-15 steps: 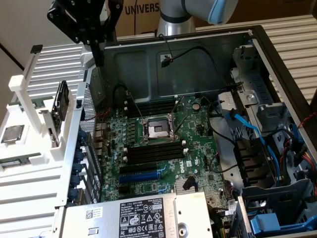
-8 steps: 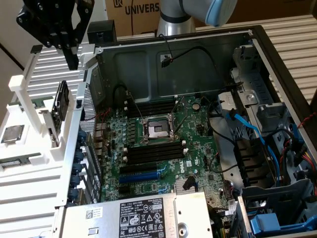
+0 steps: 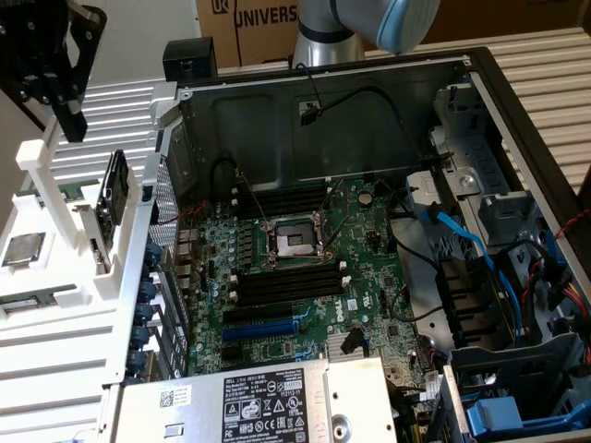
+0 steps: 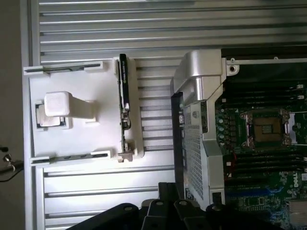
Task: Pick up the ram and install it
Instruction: 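Reach for the ram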
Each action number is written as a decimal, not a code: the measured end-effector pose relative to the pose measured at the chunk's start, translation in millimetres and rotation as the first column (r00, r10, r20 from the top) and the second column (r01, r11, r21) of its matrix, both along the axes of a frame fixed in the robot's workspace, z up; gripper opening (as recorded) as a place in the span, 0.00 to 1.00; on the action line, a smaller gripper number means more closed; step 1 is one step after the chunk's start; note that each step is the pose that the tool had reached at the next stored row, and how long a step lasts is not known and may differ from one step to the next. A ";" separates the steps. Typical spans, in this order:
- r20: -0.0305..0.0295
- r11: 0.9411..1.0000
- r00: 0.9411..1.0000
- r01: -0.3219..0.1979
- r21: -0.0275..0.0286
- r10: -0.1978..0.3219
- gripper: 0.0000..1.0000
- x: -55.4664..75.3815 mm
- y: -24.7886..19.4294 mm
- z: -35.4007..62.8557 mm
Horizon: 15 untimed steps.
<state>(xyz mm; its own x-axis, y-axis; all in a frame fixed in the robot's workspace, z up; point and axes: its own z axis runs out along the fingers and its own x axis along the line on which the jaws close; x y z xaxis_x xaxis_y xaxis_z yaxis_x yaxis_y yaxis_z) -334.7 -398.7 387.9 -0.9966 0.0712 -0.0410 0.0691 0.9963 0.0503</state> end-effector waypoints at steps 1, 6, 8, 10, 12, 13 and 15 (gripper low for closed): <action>-0.001 1.000 1.000 0.000 0.000 0.000 0.11 -9.0 0.0 -0.5; -0.001 1.000 1.000 0.000 -0.004 0.000 0.11 -45.6 0.7 -2.3; -0.001 1.000 1.000 0.000 -0.012 0.000 0.11 -63.4 4.2 -3.8; -0.001 1.000 1.000 0.000 -0.025 0.000 0.11 -80.2 11.3 -5.7; -0.001 1.000 1.000 0.000 -0.031 0.000 0.11 -88.4 15.0 -6.6; -0.001 0.999 1.000 0.000 -0.034 0.000 0.11 -92.4 16.8 -7.0; -0.001 0.999 1.000 0.000 -0.039 0.000 0.11 -100.5 21.0 -7.9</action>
<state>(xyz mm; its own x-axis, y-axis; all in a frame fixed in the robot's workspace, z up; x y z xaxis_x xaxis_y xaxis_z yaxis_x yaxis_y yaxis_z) -435.2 -377.7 380.0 -0.9967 0.0696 -0.0429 0.0692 0.9975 0.0112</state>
